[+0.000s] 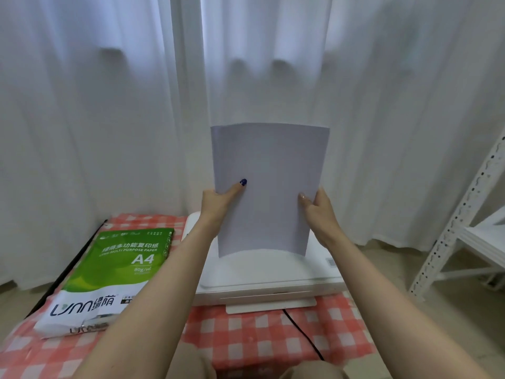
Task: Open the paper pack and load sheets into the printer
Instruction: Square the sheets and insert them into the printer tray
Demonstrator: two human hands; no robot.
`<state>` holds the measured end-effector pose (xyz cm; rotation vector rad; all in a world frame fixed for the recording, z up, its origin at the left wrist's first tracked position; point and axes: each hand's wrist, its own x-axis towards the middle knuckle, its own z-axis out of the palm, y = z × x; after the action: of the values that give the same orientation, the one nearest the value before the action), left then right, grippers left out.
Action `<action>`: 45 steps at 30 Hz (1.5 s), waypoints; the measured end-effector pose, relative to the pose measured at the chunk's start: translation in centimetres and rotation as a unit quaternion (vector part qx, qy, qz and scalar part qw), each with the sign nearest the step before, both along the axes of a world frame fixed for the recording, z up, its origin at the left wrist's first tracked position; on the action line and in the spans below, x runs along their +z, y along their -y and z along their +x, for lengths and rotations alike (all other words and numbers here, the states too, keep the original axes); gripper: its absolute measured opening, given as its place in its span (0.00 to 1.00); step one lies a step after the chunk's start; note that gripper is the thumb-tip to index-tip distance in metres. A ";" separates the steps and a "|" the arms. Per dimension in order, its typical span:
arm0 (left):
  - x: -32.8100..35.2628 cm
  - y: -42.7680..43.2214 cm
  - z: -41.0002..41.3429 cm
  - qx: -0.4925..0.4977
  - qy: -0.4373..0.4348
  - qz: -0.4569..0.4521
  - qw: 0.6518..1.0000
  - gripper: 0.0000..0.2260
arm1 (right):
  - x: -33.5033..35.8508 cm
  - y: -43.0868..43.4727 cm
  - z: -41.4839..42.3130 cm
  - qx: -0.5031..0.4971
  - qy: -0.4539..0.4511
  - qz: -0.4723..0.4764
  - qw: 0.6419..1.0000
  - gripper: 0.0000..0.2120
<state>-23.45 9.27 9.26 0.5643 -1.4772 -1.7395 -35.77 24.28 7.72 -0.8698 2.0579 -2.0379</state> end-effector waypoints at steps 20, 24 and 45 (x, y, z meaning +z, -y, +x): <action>-4.2 3.2 1.5 -0.051 0.170 -0.276 0.945 0.13 | -1.7 -1.7 -2.7 -0.013 -0.145 0.344 0.928 0.09; -3.4 4.7 2.1 -0.022 0.188 -0.301 0.935 0.07 | -1.1 -1.5 -2.8 -0.006 -0.131 0.346 0.929 0.12; 2.6 10.7 -7.8 0.068 0.153 -0.274 0.947 0.06 | 3.8 5.7 -11.4 -0.088 -0.106 0.329 0.934 0.14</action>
<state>-31.24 -1.41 11.85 0.6329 -1.9889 -1.0907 -47.15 18.62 11.56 -0.8102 2.7562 -1.1777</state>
